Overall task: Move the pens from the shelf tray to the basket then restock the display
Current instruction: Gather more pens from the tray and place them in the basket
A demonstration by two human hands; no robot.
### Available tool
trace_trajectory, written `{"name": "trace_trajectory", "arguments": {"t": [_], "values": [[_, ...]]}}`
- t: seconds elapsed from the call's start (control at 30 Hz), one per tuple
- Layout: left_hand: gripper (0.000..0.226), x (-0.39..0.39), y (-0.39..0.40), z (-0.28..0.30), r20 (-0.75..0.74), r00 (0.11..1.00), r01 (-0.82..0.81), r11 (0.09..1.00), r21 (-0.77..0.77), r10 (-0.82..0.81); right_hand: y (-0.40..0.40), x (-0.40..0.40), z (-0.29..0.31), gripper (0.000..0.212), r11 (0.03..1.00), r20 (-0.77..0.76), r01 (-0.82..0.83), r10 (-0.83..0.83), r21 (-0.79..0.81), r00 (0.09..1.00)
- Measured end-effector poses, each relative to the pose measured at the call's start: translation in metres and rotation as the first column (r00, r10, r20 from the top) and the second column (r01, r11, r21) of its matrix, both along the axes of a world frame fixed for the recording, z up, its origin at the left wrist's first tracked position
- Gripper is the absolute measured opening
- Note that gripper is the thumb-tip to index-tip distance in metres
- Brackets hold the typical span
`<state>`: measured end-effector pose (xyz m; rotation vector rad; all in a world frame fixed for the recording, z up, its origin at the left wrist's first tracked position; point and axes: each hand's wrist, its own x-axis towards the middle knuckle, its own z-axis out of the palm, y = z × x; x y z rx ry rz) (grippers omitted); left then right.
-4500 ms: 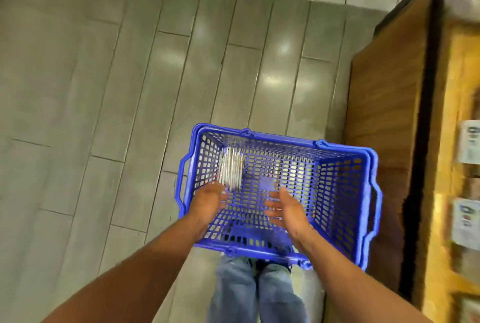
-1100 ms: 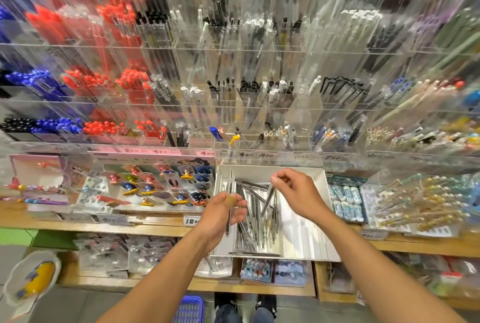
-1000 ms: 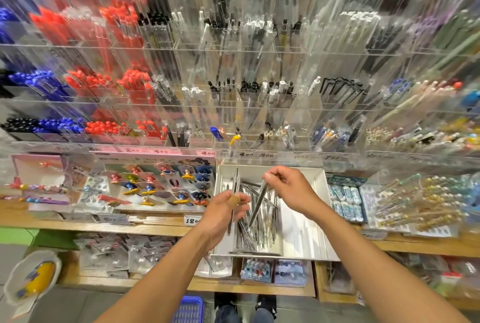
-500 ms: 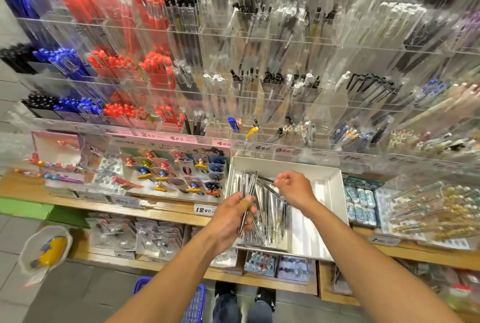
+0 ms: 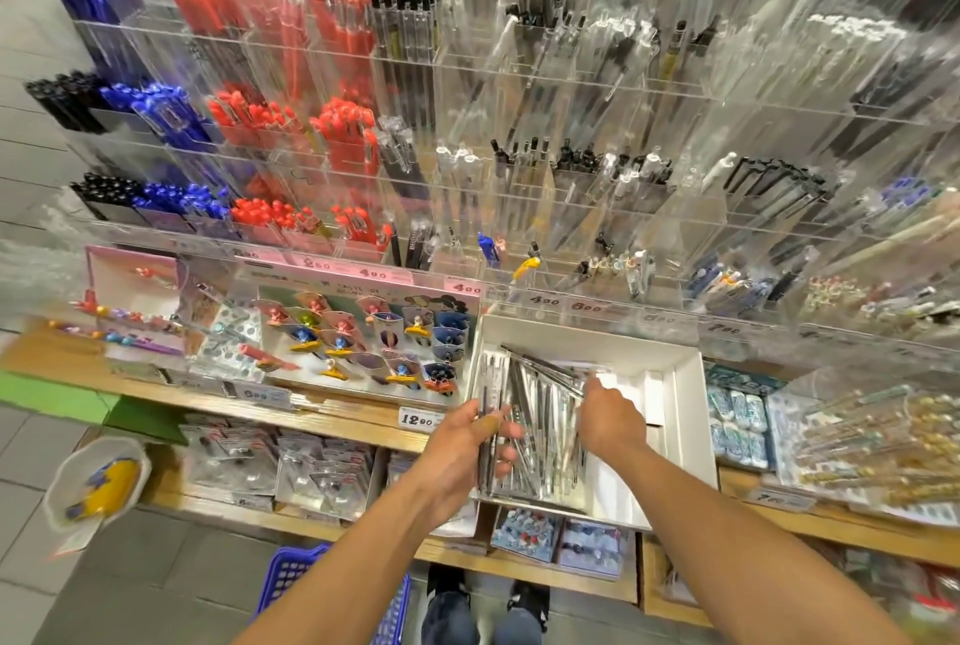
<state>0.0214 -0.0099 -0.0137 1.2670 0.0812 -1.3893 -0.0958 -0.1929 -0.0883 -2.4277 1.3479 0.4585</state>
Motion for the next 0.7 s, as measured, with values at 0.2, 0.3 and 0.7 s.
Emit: {"name": "trace_trajectory", "arguments": {"t": [0.2, 0.3, 0.7], "values": [[0.032, -0.003, -0.004, 0.001, 0.016, 1.000, -0.003, 1.000, 0.029, 0.002, -0.004, -0.015, 0.014, 0.004, 0.994, -0.116, -0.073, 0.082, 0.079, 0.990], [0.040, -0.005, -0.006, 0.001, 0.034, 0.999, -0.009, 0.997, 0.073, 0.007, -0.002, -0.026, 0.031, 0.027, 0.978, -0.019, -0.042, 0.047, 0.206, 0.999], [0.024, -0.009, -0.019, 0.023, 0.412, 0.884, 0.187, 0.975, 0.120, -0.221, 0.010, -0.010, 0.126, 0.009, 0.687, 0.605, -0.219, -0.387, 0.692, 0.696]]}}
